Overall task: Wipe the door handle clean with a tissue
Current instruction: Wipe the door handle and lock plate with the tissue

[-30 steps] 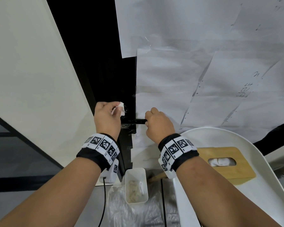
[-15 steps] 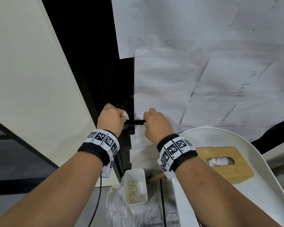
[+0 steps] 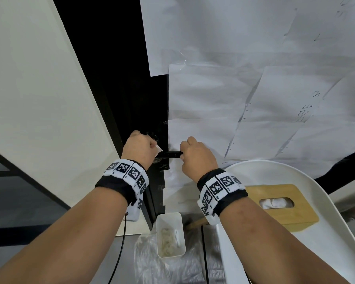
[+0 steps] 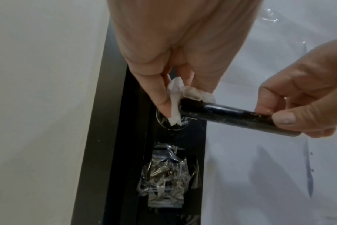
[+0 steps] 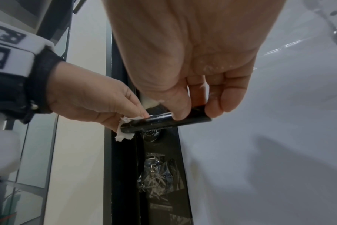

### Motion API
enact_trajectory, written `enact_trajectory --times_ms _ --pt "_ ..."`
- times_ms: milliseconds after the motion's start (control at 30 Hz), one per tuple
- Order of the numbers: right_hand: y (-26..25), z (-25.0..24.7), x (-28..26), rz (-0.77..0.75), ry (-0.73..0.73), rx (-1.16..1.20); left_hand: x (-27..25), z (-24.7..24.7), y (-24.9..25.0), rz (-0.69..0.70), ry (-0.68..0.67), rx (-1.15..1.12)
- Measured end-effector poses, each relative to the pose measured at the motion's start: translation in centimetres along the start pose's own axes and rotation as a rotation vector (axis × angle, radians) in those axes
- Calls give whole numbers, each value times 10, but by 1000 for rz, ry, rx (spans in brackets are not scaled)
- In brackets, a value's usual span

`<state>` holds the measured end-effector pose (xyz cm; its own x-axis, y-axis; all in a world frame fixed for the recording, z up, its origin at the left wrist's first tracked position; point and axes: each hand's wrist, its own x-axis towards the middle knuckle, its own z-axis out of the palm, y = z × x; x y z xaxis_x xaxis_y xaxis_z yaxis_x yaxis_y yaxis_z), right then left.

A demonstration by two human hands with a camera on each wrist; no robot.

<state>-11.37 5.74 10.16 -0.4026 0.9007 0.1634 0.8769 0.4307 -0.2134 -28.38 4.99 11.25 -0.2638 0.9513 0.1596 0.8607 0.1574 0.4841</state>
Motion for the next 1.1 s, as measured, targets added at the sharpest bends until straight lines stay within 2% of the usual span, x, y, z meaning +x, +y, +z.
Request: enact_trajectory --times_ms 200,267,333,467,500,600,700,800,933,1033,1100 --pt "0 0 0 1 -2 -1 2 4 -5 -30 33 -108" --pt "0 0 -1 -1 -1 1 -2 3 -7 -51 65 -215" --pt "1 0 -1 -4 -2 0 -8 0 -9 -103 88 -332" --pt "-1 0 -1 2 1 -13 -15 6 -22 -265 66 -411" --pt "-1 1 -1 4 3 -15 -15 9 -27 -325 43 -490" --pt "-2 2 0 4 8 -19 -18 9 -26 -565 -79 -912" --pt "-3 2 0 7 9 -22 -22 5 -17 -674 -130 -1230" --pt "-3 2 -1 7 11 -29 -21 7 -13 -652 -101 -1230" --pt "-2 3 -1 7 15 -29 -27 6 -14 -550 -11 -1102" --pt "-2 3 0 10 14 -37 -35 1 -24 -511 -48 -951" --pt "-2 3 0 14 10 -33 -35 -1 -32 -415 -5 -796"
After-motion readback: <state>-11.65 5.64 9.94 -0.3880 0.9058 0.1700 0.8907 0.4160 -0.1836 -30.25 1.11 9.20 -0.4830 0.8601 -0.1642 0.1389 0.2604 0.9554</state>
